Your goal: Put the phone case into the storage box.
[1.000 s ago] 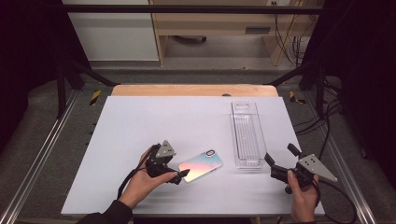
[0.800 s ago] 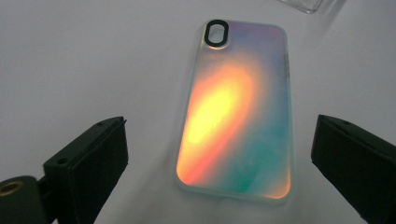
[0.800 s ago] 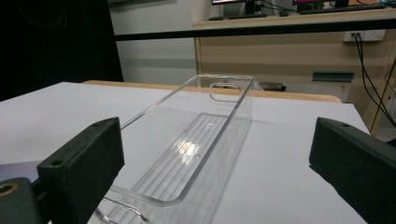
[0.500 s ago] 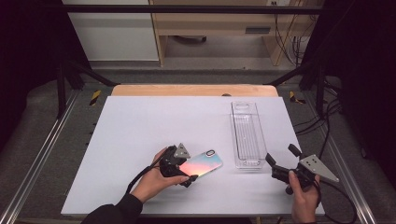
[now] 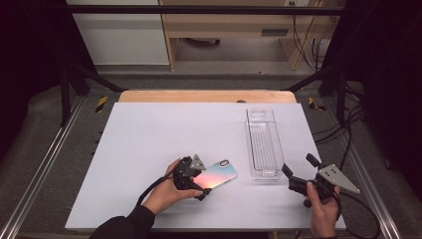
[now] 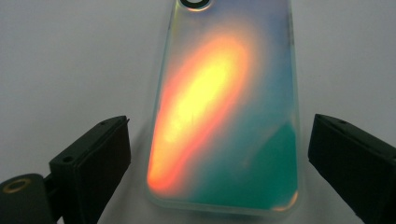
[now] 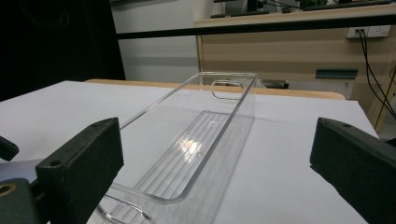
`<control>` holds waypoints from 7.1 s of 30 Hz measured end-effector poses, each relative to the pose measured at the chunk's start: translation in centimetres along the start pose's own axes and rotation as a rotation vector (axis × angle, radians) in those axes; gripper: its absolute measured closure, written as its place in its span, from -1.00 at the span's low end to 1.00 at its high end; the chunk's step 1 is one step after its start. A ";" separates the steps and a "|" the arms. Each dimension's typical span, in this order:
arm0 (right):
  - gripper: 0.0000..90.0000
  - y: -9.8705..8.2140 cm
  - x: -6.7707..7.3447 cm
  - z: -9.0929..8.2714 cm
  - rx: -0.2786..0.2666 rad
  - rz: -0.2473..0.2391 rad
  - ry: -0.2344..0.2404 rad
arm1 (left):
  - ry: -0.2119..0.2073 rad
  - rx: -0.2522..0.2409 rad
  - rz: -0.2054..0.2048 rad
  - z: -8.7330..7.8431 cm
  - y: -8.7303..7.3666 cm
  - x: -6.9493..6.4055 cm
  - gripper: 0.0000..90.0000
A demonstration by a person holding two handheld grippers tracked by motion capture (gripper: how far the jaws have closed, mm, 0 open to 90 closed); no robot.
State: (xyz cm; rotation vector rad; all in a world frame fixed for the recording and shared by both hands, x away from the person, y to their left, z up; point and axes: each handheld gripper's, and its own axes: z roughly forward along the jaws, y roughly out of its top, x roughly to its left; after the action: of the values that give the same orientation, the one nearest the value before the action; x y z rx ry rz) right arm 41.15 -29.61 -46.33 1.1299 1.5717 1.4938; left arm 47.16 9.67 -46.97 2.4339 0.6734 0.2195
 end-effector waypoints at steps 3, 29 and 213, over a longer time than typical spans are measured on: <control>-0.93 0.0 0.0 0.0 0.001 0.001 0.000 | -0.011 0.013 0.012 0.2 0.0 -0.1 -0.87; -0.94 0.0 0.2 0.2 0.012 -0.011 0.001 | 0.034 -0.065 0.048 -0.7 -0.3 -0.3 -0.63; 0.80 8.0 17.8 12.1 0.239 0.294 0.516 | 0.236 -0.666 -0.048 -5.8 -5.6 -0.3 -0.78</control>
State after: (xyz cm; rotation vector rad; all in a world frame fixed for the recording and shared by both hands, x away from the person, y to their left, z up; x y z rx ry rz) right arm 46.27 -8.75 -38.16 1.2100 2.0409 1.9447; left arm 42.80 16.32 -45.65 1.7657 0.6311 0.6124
